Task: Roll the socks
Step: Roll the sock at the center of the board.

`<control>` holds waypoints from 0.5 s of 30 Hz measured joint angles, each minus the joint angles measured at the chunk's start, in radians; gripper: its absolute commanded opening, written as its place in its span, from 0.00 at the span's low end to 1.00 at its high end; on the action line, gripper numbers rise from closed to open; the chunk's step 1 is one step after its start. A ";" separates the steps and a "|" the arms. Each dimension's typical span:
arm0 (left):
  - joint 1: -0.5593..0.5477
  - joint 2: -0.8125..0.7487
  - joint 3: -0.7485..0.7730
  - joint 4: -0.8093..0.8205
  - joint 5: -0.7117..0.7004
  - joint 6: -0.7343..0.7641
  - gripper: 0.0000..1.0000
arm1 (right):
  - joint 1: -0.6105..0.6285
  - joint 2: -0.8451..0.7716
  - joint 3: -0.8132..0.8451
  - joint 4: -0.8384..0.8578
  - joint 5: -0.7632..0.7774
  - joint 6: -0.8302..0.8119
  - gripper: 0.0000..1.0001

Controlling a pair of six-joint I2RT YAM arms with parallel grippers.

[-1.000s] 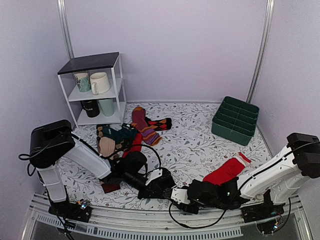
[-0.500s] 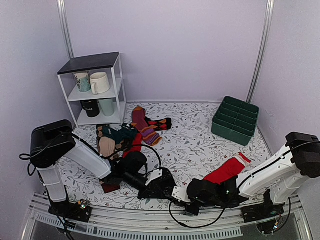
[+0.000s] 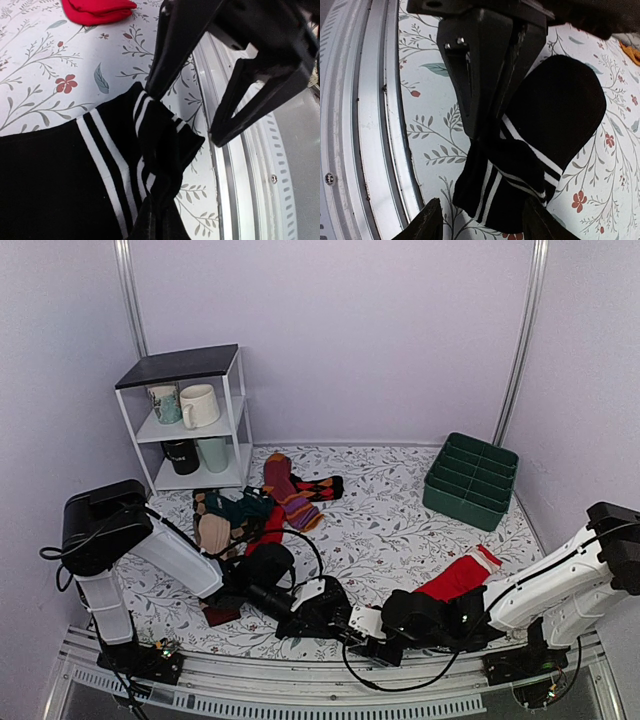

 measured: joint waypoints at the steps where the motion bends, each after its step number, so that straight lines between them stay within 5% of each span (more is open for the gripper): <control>1: 0.000 0.000 0.000 0.000 0.000 0.000 0.00 | 0.000 -0.010 0.000 0.000 -0.002 -0.010 0.56; 15: 0.001 0.004 0.000 0.002 0.006 0.000 0.00 | 0.000 0.010 0.003 0.054 -0.058 -0.126 0.56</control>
